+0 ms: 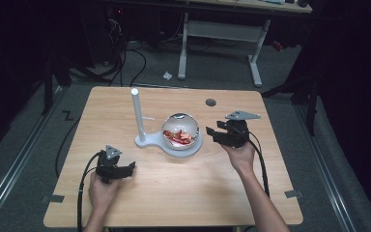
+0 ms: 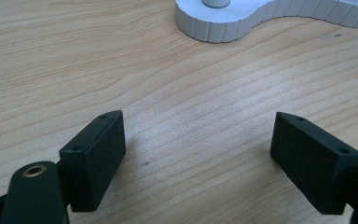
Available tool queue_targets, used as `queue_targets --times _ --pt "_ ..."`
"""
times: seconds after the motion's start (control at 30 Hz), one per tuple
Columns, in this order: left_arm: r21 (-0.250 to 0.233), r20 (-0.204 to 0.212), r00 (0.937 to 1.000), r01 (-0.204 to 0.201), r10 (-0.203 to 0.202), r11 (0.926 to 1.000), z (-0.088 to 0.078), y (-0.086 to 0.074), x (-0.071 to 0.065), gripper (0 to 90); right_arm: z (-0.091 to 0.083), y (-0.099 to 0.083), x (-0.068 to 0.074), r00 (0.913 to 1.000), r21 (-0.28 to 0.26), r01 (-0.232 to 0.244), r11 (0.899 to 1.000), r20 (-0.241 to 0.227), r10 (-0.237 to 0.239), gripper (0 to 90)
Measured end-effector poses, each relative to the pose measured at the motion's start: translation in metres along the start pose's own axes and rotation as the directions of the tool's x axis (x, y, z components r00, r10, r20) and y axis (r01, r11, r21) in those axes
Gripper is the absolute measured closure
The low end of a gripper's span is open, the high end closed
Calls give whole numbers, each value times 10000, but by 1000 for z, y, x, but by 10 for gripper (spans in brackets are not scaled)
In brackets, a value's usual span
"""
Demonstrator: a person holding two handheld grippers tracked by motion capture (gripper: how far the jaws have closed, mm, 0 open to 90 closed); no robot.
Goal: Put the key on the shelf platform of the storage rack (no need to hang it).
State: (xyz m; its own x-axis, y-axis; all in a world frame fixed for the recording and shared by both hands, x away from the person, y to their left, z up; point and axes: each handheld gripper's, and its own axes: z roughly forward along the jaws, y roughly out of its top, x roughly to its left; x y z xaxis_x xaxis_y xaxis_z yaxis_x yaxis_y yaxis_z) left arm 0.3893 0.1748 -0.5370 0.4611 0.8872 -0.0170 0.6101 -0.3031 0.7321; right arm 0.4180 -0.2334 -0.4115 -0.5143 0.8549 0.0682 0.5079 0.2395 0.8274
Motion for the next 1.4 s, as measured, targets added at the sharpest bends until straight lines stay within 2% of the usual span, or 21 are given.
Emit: queue_targets --times 0.37,0.57,0.73,1.4 --pt "7 -2 10000 -9 9 10000 0 0 0 185 -15 0 -2 10000 -61 -37 10000 72 38 449" --pt "7 -2 10000 -9 9 10000 0 0 0 185 -28 -1 0 9999 -40 -49 10000 130 50 444" --pt "2 -1 10000 2 -2 10000 0 0 0 185 -40 -2 0 9997 -226 -22 9997 238 27 448" --pt "9 -10 10000 -17 17 10000 0 0 0 185 -74 -26 -16 9966 -668 -569 9961 557 606 453"
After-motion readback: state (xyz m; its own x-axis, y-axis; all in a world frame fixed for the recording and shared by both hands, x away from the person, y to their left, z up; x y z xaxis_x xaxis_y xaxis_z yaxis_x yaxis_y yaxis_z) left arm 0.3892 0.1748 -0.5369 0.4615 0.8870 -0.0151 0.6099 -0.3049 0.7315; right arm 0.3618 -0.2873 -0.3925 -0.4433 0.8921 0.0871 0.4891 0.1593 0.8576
